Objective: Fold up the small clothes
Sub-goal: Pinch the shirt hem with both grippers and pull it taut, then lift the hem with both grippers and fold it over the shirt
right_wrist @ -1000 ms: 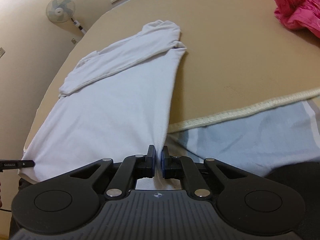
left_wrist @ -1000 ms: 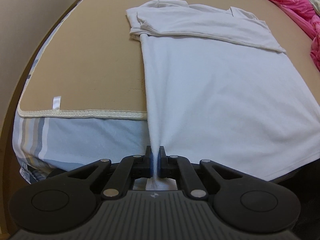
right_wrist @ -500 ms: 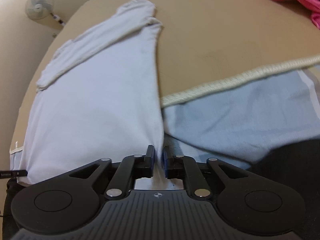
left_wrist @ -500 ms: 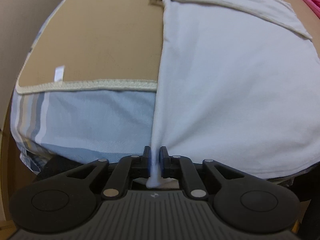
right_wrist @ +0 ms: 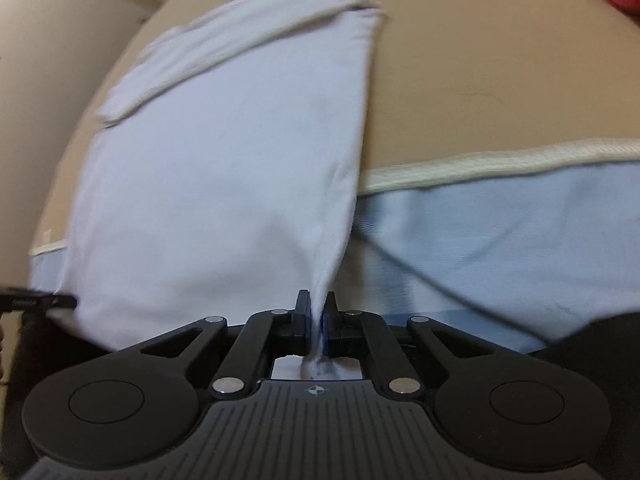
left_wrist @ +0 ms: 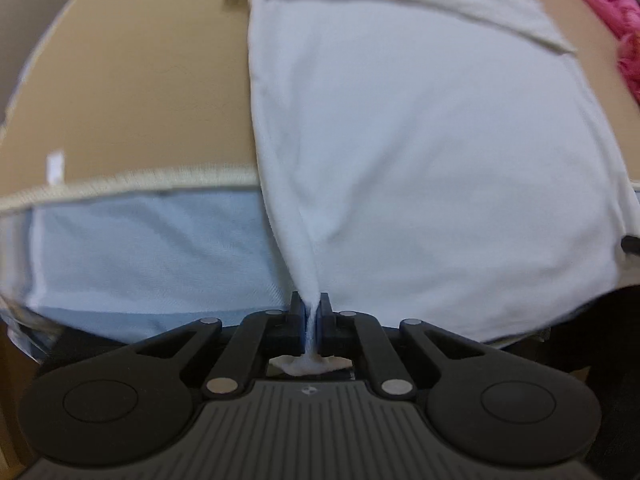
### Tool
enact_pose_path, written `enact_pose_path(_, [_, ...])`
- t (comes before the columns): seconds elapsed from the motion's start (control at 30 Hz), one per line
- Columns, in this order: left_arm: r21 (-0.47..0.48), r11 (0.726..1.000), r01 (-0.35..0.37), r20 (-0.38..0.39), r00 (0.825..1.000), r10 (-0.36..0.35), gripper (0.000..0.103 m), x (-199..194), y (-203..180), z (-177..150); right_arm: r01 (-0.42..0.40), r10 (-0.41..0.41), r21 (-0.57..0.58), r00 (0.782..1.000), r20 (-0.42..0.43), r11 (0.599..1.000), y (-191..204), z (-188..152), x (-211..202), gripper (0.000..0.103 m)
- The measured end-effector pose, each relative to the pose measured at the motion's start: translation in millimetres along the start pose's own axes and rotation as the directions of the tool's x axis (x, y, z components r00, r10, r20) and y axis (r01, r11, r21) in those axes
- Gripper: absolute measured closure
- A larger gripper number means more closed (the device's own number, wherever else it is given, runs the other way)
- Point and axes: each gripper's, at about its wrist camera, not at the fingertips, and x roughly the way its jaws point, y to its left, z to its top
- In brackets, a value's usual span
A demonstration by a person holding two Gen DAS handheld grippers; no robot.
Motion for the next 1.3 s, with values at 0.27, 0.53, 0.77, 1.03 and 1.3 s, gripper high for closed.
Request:
enact_pose_path(0.27, [-0.052,0.998,0.032,0.189,0.982,-0.022,0.099,-95,4,-8,-0.066,0.065,0.001,0.973,0.223,0.998,12,22,-106,0.099])
enact_pose_path(0.53, [-0.027,0.999,0.039,0.11,0.993,-0.036,0.099,-106,-11,-76,-0.076,0.061,0.092,0.985,0.164,0.993,1,-40,-137,0.099])
enact_pose_path(0.77, [-0.09,0.995,0.046,-0.03,0.998,-0.049,0.099,-75,-5,-96,-0.055,0.05,0.232,0.998,0.025,0.971,-8,-72,-124,0.099])
enact_pose_path(1.03, [-0.122,0.989,0.089,-0.016,0.996,-0.091,0.099,-71,28,58,-0.108,0.096,0.289,0.994,0.056,0.951,-2,75,-88,0.099])
enact_pose_path(1.3, [-0.414,0.91,-0.016,0.051,0.998,0.04,0.021,-3,116,276,0.033,-0.118,0.564,0.986,0.114,0.825,-23,266,15,0.044])
